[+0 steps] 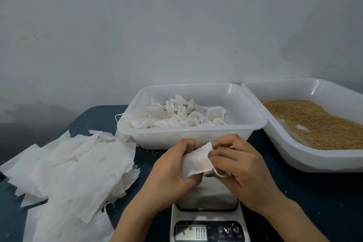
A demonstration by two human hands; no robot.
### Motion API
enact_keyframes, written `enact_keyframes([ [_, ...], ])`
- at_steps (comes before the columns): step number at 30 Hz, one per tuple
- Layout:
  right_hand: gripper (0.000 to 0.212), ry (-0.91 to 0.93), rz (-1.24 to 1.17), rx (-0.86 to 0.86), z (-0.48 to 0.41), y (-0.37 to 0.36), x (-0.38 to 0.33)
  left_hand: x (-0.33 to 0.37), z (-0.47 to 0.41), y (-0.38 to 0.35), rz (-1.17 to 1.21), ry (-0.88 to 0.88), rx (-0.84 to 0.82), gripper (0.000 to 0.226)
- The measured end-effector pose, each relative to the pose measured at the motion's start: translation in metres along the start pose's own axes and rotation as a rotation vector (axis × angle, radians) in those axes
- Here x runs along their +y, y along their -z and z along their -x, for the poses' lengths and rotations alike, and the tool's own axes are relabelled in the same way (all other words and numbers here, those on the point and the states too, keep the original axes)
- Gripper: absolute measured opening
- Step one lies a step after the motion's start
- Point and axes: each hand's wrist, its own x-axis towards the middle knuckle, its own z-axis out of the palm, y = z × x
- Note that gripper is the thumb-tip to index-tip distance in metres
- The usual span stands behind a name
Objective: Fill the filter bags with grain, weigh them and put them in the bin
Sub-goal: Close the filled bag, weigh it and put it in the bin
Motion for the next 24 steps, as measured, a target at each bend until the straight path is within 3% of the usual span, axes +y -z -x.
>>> enact_keyframes([
  [4,0.04,-0.008,0.038,0.011,-0.002,0.001,-0.005,-0.001,0.0,-0.002,-0.077,0.018,-0.018,0.041],
  [17,0.028,0.043,0.185,0.005,0.0,0.003,-0.006,-0.006,0.001,-0.003,-0.269,-0.014,-0.056,0.03],
  [20,0.031,0.023,0.136,0.03,-0.001,0.004,-0.008,-0.006,0.001,-0.001,-0.223,-0.013,-0.055,0.02],
  [24,0.03,-0.062,-0.063,0.184,-0.005,0.012,-0.007,-0.004,0.0,0.0,-0.104,0.007,-0.008,0.027],
])
